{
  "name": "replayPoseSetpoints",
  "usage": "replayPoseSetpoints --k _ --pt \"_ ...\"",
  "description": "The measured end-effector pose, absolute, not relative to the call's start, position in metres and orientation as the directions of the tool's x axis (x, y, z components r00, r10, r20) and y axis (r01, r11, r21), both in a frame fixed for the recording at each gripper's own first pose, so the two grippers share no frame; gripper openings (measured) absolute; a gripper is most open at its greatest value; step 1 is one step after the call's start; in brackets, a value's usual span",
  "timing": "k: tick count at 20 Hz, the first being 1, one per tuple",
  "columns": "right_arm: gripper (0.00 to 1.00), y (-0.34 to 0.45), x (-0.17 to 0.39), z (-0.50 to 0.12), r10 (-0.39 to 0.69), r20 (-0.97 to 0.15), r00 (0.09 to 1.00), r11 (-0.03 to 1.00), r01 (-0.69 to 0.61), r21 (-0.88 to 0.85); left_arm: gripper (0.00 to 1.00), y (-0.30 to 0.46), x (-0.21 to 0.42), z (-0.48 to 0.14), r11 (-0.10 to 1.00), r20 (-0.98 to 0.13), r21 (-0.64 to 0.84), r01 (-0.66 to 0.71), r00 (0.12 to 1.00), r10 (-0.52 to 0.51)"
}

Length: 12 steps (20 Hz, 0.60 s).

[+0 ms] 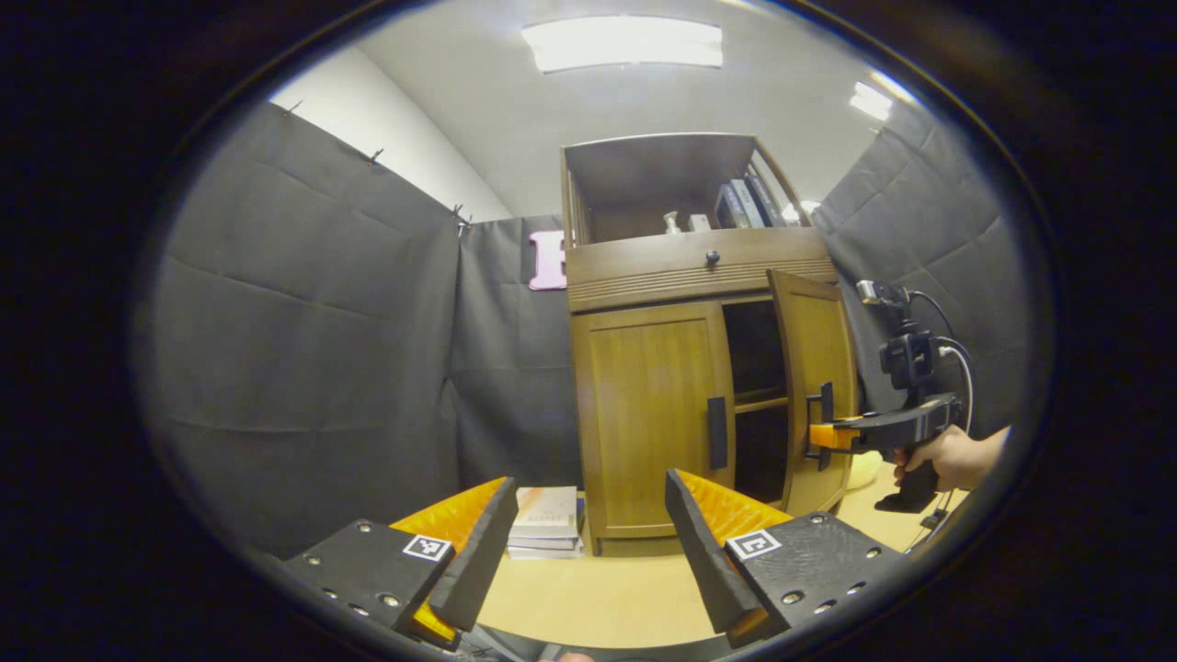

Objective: Open the right door of the double-door shoe cabinet with the right hand, and open the left door with the left hand.

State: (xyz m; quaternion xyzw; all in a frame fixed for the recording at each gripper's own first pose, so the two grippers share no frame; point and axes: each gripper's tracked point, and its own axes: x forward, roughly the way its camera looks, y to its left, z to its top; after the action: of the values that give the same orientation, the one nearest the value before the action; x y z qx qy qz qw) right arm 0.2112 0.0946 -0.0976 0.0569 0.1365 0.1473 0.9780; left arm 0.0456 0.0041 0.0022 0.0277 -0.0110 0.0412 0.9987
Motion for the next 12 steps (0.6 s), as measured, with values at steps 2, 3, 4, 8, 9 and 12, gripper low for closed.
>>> replayPoseSetpoints --k 2,3,4,8,9,12 --pt "0.23 0.087 0.204 -0.095 0.302 -0.252 0.919 0.951 -0.271 0.15 0.94 -0.001 0.047 0.002 0.997 0.025 0.05 -0.064 0.998 0.063" --pt "0.23 0.082 0.2 -0.093 0.3 -0.252 0.92 0.951 -0.269 0.15 0.94 -0.003 0.049 0.003 0.997 0.026 0.05 -0.056 0.998 0.054" --pt "0.23 0.078 0.197 -0.093 0.298 -0.252 0.921 0.952 -0.267 0.15 0.94 -0.006 0.048 0.002 0.998 0.026 0.05 -0.047 0.999 0.046" --pt "0.23 0.061 0.184 -0.092 0.283 -0.254 0.925 0.956 -0.251 0.152 0.94 -0.012 0.047 0.002 0.999 0.026 0.047 -0.02 0.999 0.019" --pt "0.23 0.057 0.181 -0.093 0.278 -0.255 0.926 0.957 -0.245 0.153 0.94 -0.015 0.048 0.003 0.999 0.029 0.047 -0.014 0.999 0.012" --pt "0.19 0.041 0.171 -0.092 0.262 -0.26 0.93 0.962 -0.228 0.153 0.94 -0.021 0.049 0.004 0.999 0.034 0.046 0.008 0.999 -0.01"
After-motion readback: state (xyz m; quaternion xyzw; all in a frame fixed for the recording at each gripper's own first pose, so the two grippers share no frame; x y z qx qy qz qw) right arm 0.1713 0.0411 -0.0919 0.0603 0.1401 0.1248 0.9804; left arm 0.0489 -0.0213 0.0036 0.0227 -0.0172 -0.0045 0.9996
